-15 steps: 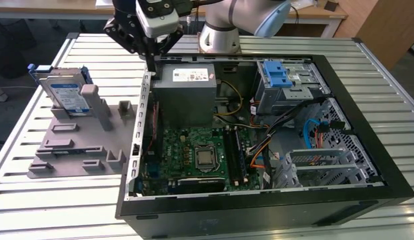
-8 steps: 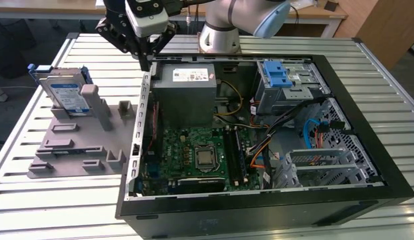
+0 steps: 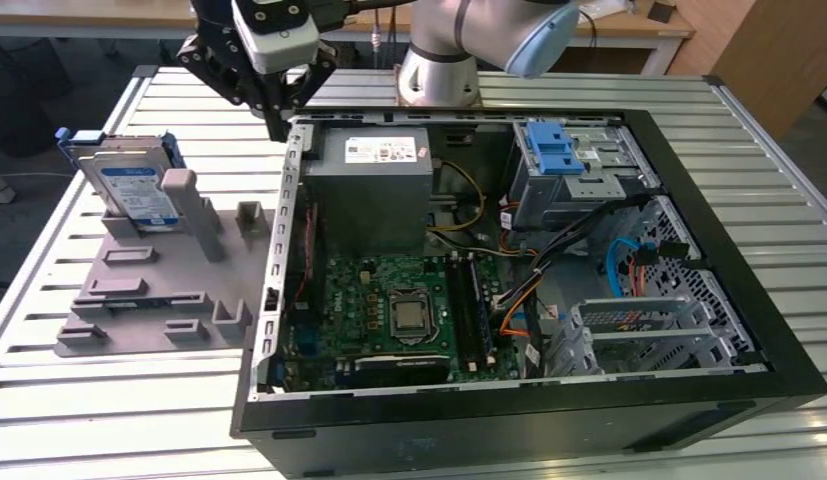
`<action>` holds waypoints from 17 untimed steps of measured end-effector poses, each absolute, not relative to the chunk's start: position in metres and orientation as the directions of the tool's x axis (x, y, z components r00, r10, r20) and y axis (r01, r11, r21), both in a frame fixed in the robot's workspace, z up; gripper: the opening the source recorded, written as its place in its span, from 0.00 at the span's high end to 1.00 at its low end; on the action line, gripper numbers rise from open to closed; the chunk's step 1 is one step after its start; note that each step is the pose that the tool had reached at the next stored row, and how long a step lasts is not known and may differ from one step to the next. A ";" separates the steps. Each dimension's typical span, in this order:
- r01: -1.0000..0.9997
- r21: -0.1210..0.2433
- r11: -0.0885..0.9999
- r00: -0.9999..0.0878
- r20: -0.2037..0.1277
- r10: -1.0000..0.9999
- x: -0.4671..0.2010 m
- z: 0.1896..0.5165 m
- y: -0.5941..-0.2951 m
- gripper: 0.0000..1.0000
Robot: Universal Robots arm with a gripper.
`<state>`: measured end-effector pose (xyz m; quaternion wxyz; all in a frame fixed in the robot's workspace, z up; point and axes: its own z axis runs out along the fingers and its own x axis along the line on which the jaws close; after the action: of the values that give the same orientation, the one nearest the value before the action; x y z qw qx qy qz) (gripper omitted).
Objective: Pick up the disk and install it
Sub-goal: 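Reach for the disk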
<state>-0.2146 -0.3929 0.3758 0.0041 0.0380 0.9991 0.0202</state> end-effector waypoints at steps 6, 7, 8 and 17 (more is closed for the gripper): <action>0.076 0.041 0.996 -0.997 -0.003 0.076 -0.222 0.375 -0.392 0.89; 0.076 0.041 0.996 -0.997 -0.003 0.076 -0.222 0.375 -0.392 0.89; 0.076 0.041 0.996 -0.997 -0.002 0.076 -0.223 0.375 -0.392 0.89; 0.076 0.041 0.996 -0.997 -0.001 0.076 -0.233 0.375 -0.391 0.89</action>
<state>-0.2327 -0.3907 0.3746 0.0011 0.0381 0.9991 0.0205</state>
